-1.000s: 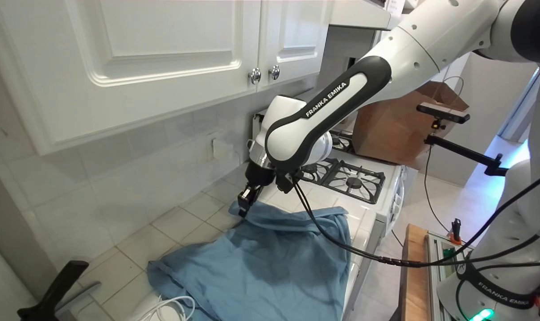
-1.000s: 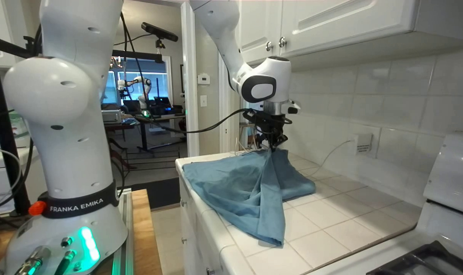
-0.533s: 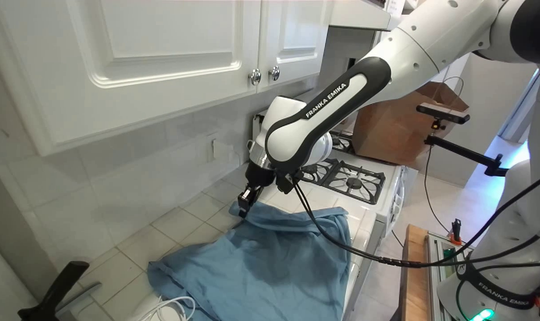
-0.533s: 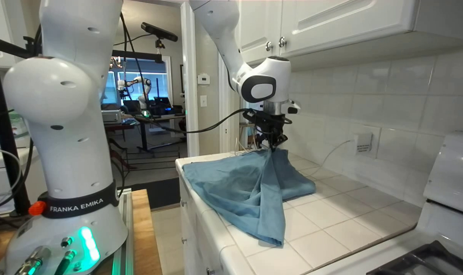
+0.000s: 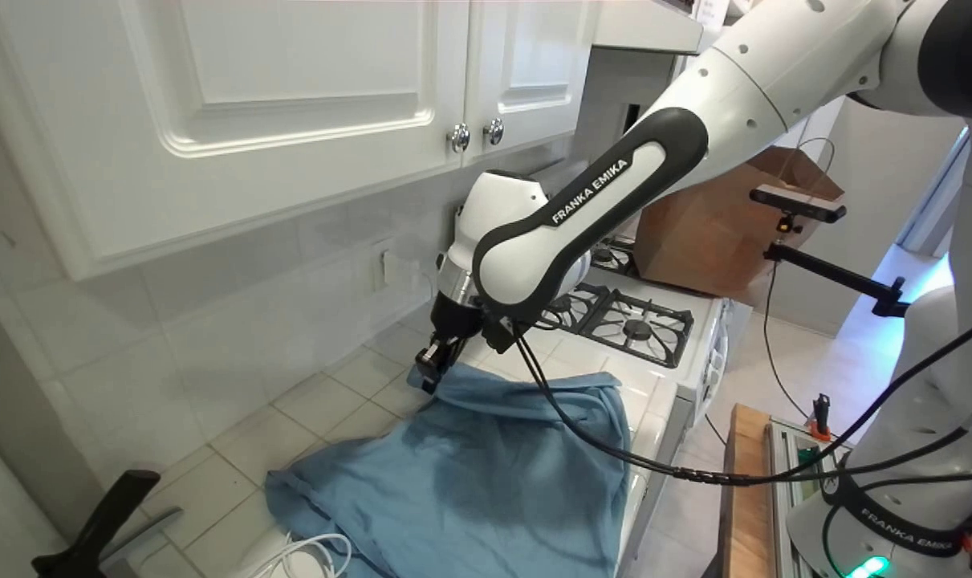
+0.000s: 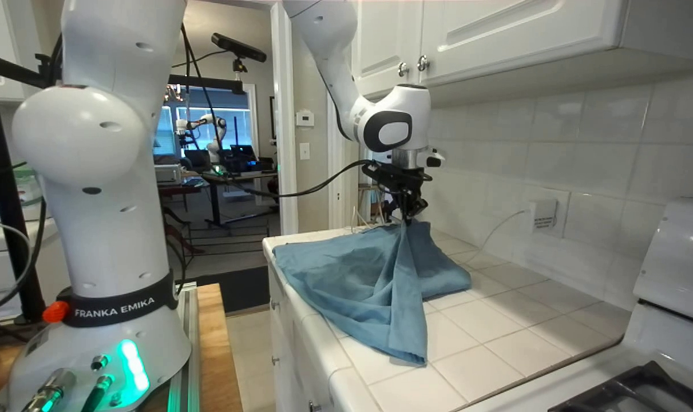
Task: Fold the blue pillowcase in half from right to left.
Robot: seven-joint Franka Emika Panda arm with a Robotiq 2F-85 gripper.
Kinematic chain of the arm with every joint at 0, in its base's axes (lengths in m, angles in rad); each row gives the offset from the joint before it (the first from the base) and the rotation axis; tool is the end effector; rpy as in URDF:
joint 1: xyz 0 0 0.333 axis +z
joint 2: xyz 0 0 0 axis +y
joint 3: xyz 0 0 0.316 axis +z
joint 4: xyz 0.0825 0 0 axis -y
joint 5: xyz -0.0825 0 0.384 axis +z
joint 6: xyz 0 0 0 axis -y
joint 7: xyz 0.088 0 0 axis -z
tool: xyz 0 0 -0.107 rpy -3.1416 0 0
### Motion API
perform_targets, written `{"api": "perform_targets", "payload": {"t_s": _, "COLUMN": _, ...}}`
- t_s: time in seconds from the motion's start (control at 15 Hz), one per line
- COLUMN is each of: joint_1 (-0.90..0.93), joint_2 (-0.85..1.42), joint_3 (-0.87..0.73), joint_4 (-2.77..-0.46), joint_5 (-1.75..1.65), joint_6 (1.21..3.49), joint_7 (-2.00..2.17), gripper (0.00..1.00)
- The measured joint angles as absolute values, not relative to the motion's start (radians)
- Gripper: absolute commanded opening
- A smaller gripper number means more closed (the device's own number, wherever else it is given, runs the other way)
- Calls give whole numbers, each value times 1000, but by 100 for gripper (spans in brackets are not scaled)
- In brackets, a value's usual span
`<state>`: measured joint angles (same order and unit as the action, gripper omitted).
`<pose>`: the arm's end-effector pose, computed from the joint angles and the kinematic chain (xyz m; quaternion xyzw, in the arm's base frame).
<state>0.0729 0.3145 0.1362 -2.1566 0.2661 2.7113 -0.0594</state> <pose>0.5789 0.1118 0.2759 -0.9889 -0.0138 -0.1109 0.0984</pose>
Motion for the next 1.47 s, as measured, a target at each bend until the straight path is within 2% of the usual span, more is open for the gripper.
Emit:
{"api": "perform_targets", "payload": {"t_s": 0.4, "joint_1": 227, "joint_2": 325, "joint_3": 73, "joint_4": -2065, "joint_5": 46, "joint_6": 2608, "joint_7": 293, "gripper": 0}}
{"api": "perform_targets", "payload": {"t_s": 1.0, "joint_1": 321, "joint_2": 404, "joint_3": 79, "joint_4": -1957, "joint_5": -11, "joint_6": 2502, "joint_7": 397, "gripper": 0}}
{"api": "perform_targets", "payload": {"t_s": 1.47, "joint_1": 429, "joint_2": 479, "joint_3": -42, "joint_4": -1852, "joint_5": -239, "joint_6": 2447, "joint_7": 663, "gripper": 0}}
